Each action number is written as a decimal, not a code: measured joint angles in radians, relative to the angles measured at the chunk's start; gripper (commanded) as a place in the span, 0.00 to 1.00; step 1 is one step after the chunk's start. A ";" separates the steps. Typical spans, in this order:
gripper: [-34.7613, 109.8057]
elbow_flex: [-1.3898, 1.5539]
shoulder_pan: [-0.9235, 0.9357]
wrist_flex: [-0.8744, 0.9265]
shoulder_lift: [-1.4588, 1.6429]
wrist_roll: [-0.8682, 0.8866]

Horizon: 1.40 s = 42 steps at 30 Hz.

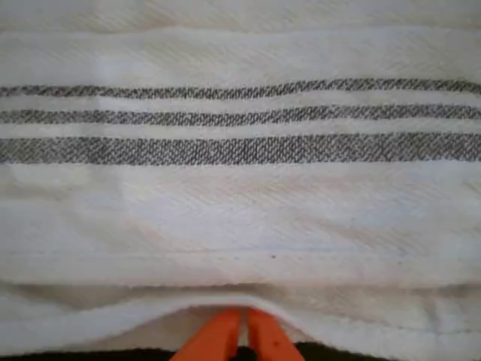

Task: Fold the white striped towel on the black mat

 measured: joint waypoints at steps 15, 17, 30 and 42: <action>0.24 0.000 0.000 0.000 0.000 0.000; 0.24 0.000 0.000 0.000 0.000 0.005; 0.24 0.000 -0.015 0.000 0.000 0.012; 0.24 -0.003 -0.002 -0.011 -0.043 -0.003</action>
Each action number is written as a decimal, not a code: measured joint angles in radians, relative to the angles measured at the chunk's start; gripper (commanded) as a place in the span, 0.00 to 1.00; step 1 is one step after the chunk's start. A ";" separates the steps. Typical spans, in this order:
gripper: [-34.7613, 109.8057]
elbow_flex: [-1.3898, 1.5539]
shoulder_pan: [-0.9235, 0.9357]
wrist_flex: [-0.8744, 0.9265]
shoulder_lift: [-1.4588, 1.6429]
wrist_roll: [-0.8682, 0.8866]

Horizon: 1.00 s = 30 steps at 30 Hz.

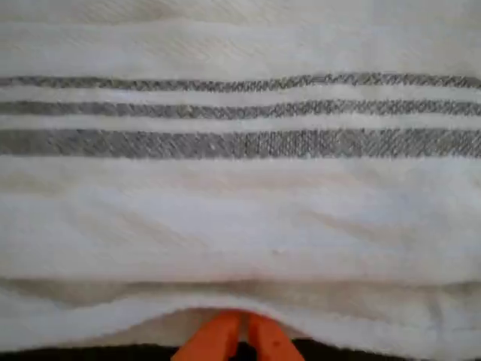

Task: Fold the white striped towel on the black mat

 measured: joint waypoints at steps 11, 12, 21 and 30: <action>0.24 -0.245 -0.103 0.084 -0.238 0.055; 0.24 -0.275 -0.118 0.097 -0.268 0.064; 0.25 -0.561 -0.296 0.100 -0.601 0.219; 0.25 -0.853 -0.453 0.003 -1.039 0.370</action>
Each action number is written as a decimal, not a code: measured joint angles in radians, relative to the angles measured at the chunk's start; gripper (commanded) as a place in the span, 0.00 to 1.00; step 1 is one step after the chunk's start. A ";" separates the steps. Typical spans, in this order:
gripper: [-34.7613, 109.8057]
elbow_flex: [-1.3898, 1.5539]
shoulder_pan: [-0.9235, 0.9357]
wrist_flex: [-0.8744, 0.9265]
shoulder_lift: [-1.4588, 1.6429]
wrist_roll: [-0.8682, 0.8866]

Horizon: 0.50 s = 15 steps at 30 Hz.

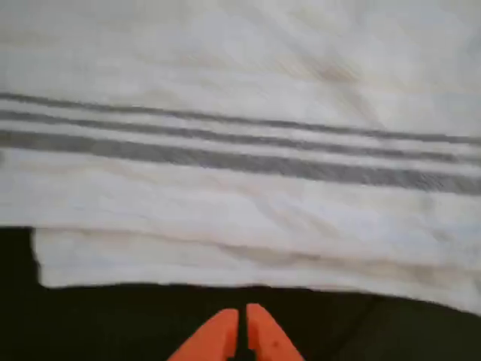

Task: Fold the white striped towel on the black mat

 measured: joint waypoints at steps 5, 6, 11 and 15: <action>0.25 -0.215 -0.084 -0.008 -0.255 0.084; 0.25 -0.259 -0.100 -0.008 -0.304 0.094; 0.26 -0.480 -0.155 0.038 -0.537 0.124; 0.27 -0.663 -0.166 0.067 -0.718 0.158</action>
